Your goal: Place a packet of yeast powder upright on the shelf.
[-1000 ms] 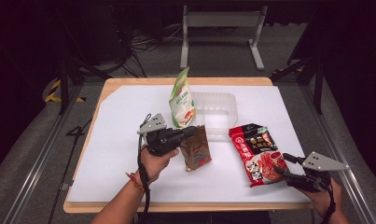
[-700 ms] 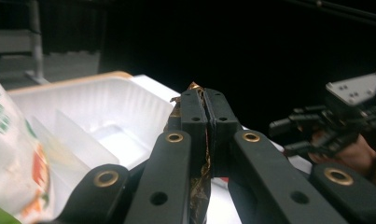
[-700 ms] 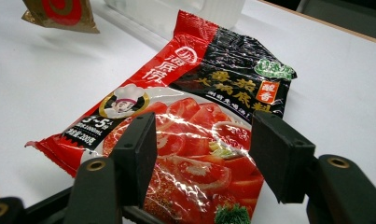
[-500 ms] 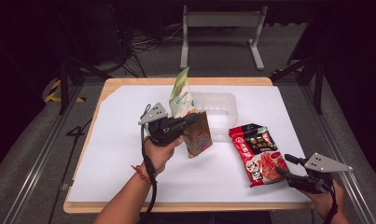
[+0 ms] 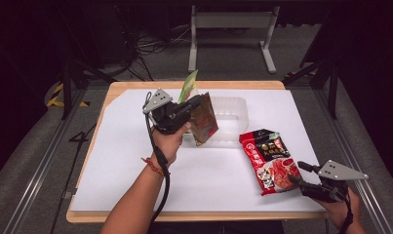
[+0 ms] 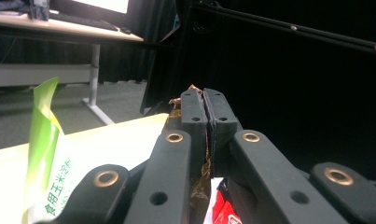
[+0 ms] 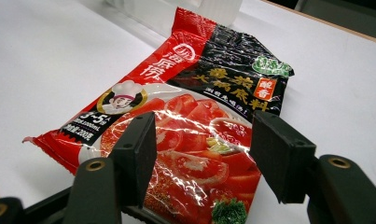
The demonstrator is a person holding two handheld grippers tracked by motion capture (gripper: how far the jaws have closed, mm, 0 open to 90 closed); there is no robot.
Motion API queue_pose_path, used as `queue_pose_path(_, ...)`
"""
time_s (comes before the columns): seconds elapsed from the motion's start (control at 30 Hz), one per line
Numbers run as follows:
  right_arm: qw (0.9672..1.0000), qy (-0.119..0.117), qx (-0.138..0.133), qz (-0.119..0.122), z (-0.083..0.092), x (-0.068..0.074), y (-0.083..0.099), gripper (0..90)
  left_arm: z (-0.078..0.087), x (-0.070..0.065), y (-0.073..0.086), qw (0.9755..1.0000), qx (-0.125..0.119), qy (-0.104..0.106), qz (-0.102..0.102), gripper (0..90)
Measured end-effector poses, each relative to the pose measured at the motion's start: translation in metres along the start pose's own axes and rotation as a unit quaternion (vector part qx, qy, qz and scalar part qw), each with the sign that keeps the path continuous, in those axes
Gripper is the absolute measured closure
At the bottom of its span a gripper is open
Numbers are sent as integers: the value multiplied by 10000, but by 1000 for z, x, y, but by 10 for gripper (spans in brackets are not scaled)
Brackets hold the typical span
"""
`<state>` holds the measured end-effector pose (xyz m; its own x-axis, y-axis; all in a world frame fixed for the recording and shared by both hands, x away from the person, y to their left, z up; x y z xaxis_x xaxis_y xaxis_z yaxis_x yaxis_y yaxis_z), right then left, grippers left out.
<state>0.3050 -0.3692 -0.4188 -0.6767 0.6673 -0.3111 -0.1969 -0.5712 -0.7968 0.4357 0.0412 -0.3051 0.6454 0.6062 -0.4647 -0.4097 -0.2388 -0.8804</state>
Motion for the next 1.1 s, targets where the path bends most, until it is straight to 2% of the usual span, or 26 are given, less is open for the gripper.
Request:
queue_pose_path(0.03, 10000, -17, -1, -7, -1, 0, 0, 413, -1, 1, -1, 10000, -22, -31, -15, 882)
queue_pose_path(0.1, 10000, -23, 30, 0, -2, 0, 0, 411, -5, 5, -2, 9999, -49, -53, 84, 882)
queue_pose_path(0.17, 10000, -20, 45, 12, -2, 1, 0, 410, -10, 7, -2, 9998, -47, -203, 69, 882)
queue_pose_path(0.2, 10000, -20, 42, 11, -2, 1, 0, 410, -13, 8, -1, 9997, -23, -194, 156, 881)
queue_pose_path(0.27, 10000, -6, 31, 7, -2, 0, 0, 407, -18, 9, -2, 9992, -9, -369, 145, 882)
queue_pose_path(0.33, 10000, -3, 39, 2, -1, 0, 1, 403, -24, 10, -3, 9986, 12, -465, 237, 882)
queue_pose_path(0.4, 10000, 3, 40, -11, -1, 0, 1, 403, -32, 10, -4, 9977, -2, -665, 158, 881)
queue_pose_path(0.47, 10000, 3, 39, -23, -1, -1, 1, 403, -37, 12, -5, 9965, -47, -814, 165, 882)
queue_pose_path(0.53, 10000, -7, 31, -12, -1, 0, 1, 403, -41, 14, -8, 9942, -94, -1075, 37, 882)
queue_pose_path(0.57, 10000, -12, 27, -10, -1, 0, 1, 403, -42, 15, -9, 9935, -122, -1133, 26, 881)
queue_pose_path(0.6, 10000, -17, 26, -10, -1, 0, 1, 403, -44, 17, -11, 9941, -145, -1064, 139, 881)
queue_pose_path(0.63, 10000, -19, 30, -6, -1, 0, 1, 403, -46, 19, -11, 9932, -151, -1135, 197, 882)
queue_pose_path(0.7, 10000, -14, 32, 7, -1, 0, 1, 403, -47, 20, -13, 9923, -165, -1226, 88, 882)
queue_pose_path(0.77, 10000, -20, 27, 0, -1, 0, 1, 403, -49, 20, -14, 9924, -163, -1213, 162, 882)
queue_pose_path(0.8, 10000, -8, 32, -20, -1, -1, 2, 403, -51, 20, -15, 9915, -160, -1293, 53, 882)
queue_pose_path(0.9, 10000, -11, 28, -27, -1, -1, 2, 402, -53, 19, -16, 9901, -191, -1393, 12, 882)
queue_pose_path(0.93, 10000, -13, 33, -18, -1, -1, 2, 402, -52, 19, -17, 9907, -269, -1333, 5, 882)
queue_pose_path(1.0, 10000, -18, 39, 9, 0, 0, 1, 402, -51, 17, -17, 9895, -222, -1427, -73, 882)
queue_pose_path(1.03, 10000, -14, 45, 11, -1, 0, 2, 402, -50, 18, -18, 9905, -234, -1357, -41, 882)
queue_pose_path(1.1, 10000, -16, 64, 8, -1, -1, 2, 402, -50, 18, -17, 9900, -245, -1388, -31, 882)
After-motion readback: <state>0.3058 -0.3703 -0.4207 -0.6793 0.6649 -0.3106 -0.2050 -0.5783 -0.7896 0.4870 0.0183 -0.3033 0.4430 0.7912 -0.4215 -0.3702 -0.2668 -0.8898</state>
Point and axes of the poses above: each handheld gripper's, and its own axes: z roughly backward along the jaws, y roughly out of its underside, x roughly to its left, the point moved 3 cm from there along -z, roughly forward along the jaws, and after that the axes turned 13 degrees about z, right-handed, at the moved point
